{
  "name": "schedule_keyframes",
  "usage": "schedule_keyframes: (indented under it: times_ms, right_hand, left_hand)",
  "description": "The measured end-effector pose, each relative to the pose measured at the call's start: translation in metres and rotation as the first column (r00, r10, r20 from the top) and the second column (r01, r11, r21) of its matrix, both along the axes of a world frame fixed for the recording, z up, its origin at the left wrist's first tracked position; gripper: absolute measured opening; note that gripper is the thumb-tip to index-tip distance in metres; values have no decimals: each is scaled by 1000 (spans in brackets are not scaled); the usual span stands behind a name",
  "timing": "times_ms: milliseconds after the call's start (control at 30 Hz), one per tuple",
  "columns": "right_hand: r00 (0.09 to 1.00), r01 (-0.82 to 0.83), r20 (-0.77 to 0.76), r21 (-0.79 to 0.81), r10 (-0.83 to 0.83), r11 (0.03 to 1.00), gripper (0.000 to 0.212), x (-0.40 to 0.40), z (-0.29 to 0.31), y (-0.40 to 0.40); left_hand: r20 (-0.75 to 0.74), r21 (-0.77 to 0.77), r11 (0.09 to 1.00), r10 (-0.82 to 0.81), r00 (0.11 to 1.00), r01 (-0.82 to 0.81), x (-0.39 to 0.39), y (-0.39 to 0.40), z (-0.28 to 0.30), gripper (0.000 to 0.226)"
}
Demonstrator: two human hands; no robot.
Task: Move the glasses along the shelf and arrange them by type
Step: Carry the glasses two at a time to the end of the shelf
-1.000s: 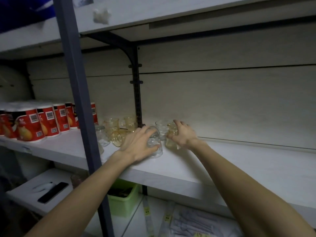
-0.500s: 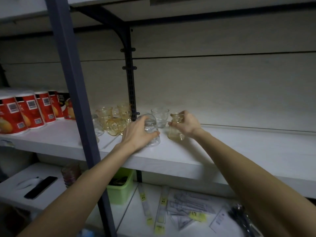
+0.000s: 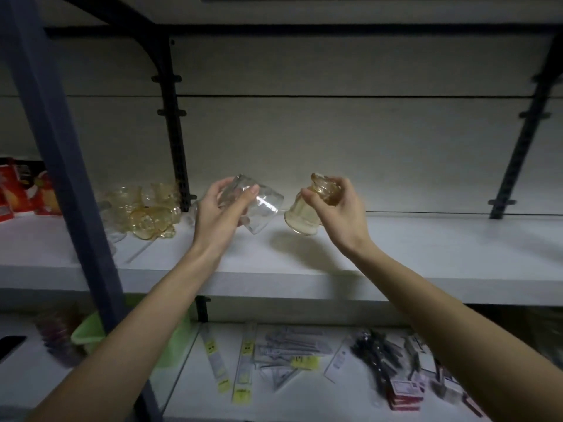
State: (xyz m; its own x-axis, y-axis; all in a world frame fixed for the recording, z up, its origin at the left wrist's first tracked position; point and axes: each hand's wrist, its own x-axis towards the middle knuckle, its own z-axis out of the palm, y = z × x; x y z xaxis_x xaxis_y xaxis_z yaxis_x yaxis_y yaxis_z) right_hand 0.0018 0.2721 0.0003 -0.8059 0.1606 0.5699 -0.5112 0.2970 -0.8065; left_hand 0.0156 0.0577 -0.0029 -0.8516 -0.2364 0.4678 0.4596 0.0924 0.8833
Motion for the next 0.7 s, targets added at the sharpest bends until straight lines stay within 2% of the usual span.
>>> schedule_keyframes:
  times_ms: [133,233,367,467,567,700]
  right_hand:
    - [993,72,-85,-56,-77,996,33,44,-2,53]
    - [984,153,-94,-5,-153,988,45,77,-6,106]
    - [982,177,-86,72,-171,982,54,131,-14,196]
    - [977,188,-112,72,-179,980,43,177,-20,272]
    - [962,227,-165,50,-216,973,32,221,-25,346]
    - [932,321,-177,3,-316,947,34,265,-28,442]
  left_hand:
    - [-21,26,996,-89,996,89,19,57,-3,44]
    - [-29,42,995,-87,996,88,35,110,-8,40]
    - [-76,16,994,-108,991,110,68,201,-11,42]
    - [-138,-61,984,-173,975,166,103,284,-9,52]
    - [-211,-192,953,-272,939,233,143,365,-7,50]
    - [-263,-326,894,-397,879,306,178,464,-13,50]
